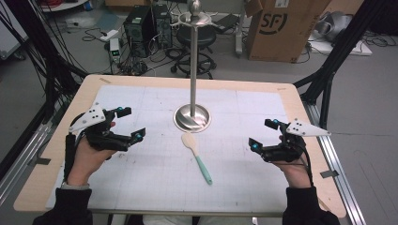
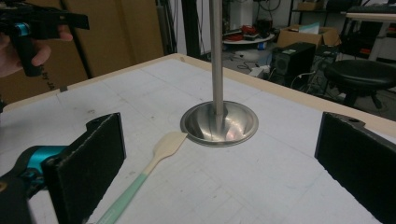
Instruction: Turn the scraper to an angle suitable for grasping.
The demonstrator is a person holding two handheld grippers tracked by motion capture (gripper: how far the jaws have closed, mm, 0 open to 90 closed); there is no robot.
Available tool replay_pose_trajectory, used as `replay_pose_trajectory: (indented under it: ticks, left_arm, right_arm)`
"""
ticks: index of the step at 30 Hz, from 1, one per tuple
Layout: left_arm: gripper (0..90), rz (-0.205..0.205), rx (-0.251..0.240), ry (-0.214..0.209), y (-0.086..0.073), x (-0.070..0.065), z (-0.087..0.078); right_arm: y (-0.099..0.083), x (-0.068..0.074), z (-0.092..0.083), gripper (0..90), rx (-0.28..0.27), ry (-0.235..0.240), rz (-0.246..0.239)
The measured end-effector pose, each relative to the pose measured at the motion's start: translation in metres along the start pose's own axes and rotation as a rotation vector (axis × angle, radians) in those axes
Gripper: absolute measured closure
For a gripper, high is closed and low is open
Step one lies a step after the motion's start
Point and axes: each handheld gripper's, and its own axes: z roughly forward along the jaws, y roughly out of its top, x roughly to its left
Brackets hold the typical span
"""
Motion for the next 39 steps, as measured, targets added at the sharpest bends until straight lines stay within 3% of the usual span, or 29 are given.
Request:
replay_pose_trajectory:
  ticks: [7,14,16,18,19,20,22,25,28,32,35,39]
  left_arm:
    - [6.0,-0.037,-0.025,0.010,-0.004,0.005,-0.005]
    - [6.0,-0.026,-0.005,0.013,-0.005,0.003,-0.004]
    - [6.0,-0.023,-0.001,0.010,-0.006,0.001,-0.005]
    - [6.0,-0.031,-0.004,-0.005,-0.007,0.000,-0.005]
    - [6.1,-0.031,-0.004,-0.005,-0.007,0.000,-0.005]
    - [6.0,-0.032,0.000,-0.034,-0.008,-0.002,-0.004]
    - [6.0,-0.028,0.005,-0.036,-0.009,-0.004,-0.002]
    - [6.0,-0.005,0.030,-0.013,-0.016,-0.007,0.000]
    - [6.0,-0.011,0.028,-0.003,-0.022,-0.005,0.000]
    - [6.0,-0.023,0.044,0.011,-0.026,-0.004,0.000]
    - [6.0,-0.022,0.047,0.017,-0.027,-0.003,-0.001]
    - [6.0,-0.027,0.043,0.020,-0.027,-0.003,-0.003]
  right_arm:
    - [-0.001,-0.001,0.007,0.8,0.013,0.009,0.002]
    - [-0.006,0.005,0.023,0.9,0.057,0.017,-0.010]
    - [-0.007,0.009,0.032,1.8,0.097,0.028,-0.010]
    - [-0.011,0.013,0.042,11.5,0.138,0.063,-0.028]
    - [-0.013,0.016,0.045,15.9,0.154,0.074,-0.024]
    - [-0.015,0.018,0.048,18.5,0.160,0.083,-0.020]
    - [-0.022,0.022,0.056,27.9,0.183,0.108,-0.005]
    - [-0.028,0.028,0.067,46.3,0.213,0.123,0.003]
    - [-0.034,0.036,0.079,62.0,0.255,0.150,0.051]
    - [-0.042,0.051,0.092,80.8,0.284,0.178,0.022]
    - [-0.047,0.062,0.103,88.7,0.312,0.189,-0.016]
    - [-0.054,0.077,0.116,89.5,0.364,0.230,-0.057]
